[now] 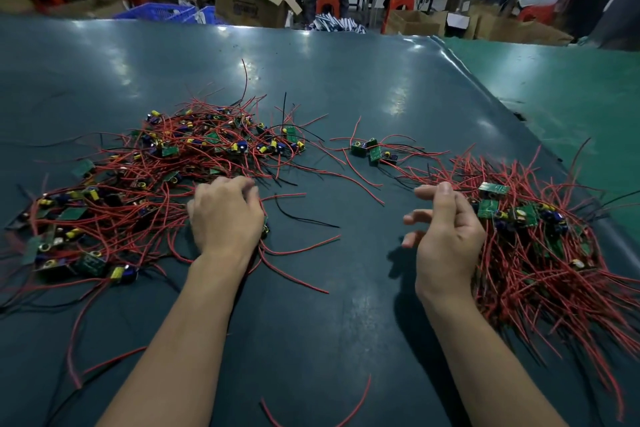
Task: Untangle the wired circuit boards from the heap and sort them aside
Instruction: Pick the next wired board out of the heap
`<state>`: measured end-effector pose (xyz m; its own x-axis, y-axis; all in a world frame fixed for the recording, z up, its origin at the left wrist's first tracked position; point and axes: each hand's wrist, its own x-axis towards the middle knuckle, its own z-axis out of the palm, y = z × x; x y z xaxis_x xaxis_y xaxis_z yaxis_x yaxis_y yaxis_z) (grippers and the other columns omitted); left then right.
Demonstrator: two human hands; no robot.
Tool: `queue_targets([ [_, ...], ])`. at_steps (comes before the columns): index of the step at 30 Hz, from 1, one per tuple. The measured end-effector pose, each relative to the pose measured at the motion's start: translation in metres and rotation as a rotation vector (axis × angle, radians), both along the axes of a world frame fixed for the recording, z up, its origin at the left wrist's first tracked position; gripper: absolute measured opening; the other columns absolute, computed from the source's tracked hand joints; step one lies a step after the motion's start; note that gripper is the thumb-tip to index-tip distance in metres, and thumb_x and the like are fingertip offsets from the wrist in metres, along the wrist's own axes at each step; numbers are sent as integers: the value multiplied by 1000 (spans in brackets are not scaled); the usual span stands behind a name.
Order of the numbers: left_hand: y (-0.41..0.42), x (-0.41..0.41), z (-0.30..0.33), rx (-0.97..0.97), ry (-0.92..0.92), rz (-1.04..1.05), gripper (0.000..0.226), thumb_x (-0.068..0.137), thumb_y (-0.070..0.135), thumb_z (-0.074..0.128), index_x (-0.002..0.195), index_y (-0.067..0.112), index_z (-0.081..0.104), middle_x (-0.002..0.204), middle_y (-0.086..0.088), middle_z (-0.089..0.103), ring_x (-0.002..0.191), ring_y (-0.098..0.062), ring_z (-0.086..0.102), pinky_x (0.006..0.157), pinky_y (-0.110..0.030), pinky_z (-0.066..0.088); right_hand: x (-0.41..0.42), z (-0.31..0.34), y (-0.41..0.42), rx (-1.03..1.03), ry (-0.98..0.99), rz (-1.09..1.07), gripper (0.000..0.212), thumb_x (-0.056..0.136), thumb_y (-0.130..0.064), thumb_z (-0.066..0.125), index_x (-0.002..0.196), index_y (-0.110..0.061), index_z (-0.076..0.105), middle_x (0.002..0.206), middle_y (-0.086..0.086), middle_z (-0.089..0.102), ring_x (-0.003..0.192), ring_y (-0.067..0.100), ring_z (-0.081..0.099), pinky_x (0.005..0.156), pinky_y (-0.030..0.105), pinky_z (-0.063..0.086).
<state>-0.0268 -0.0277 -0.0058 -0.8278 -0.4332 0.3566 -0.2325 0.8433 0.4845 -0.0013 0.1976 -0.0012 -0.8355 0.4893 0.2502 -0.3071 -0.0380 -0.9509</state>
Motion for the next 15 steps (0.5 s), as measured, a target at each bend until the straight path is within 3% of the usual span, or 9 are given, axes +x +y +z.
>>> queue_targets([
  [4, -3, 6, 18, -118, 92, 85, 26, 94, 42, 56, 103, 25, 74, 110, -9, 64, 105, -36, 50, 88, -45, 38, -2, -5, 1, 13, -82, 43, 33, 103, -31, 47, 78, -19, 64, 78, -5, 66, 58, 11, 57, 37, 21, 40],
  [6, -9, 9, 26, -147, -55, 54, 34, 88, 56, 56, 81, 27, 72, 92, -8, 67, 89, -33, 54, 75, -39, 43, -3, -7, 1, 41, -148, 85, 34, 102, -33, 49, 75, -19, 65, 61, -4, 61, 53, 12, 56, 37, 21, 39],
  [8, -9, 10, 32, -114, -321, 17, 46, 75, 71, 59, 72, 26, 64, 81, -2, 66, 78, -28, 57, 66, -32, 42, -5, -8, -1, 100, -194, 118, 34, 101, -35, 51, 75, -18, 66, 58, 2, 57, 52, 13, 55, 39, 21, 38],
  [11, -4, 10, 30, -85, -551, -105, 43, 61, 65, 73, 76, 26, 65, 88, 0, 69, 89, -27, 64, 75, -32, 51, -4, -8, -3, 183, -211, 154, 32, 100, -33, 53, 77, -15, 67, 61, -4, 59, 43, 6, 50, 43, 19, 37],
  [13, -2, 9, 27, 13, -427, -171, 29, 65, 53, 79, 75, 27, 69, 86, 3, 71, 88, -23, 66, 81, -33, 54, -3, -8, -4, 217, -217, 176, 33, 99, -31, 54, 75, -13, 67, 56, -7, 58, 43, 7, 50, 48, 26, 39],
  [15, 4, 7, 25, 281, -80, -231, 24, 72, 44, 82, 83, 25, 73, 80, 7, 72, 79, -14, 67, 76, -27, 53, -2, -7, -5, 237, -218, 207, 34, 99, -30, 55, 72, -13, 66, 56, -6, 60, 46, 10, 51, 48, 29, 39],
])
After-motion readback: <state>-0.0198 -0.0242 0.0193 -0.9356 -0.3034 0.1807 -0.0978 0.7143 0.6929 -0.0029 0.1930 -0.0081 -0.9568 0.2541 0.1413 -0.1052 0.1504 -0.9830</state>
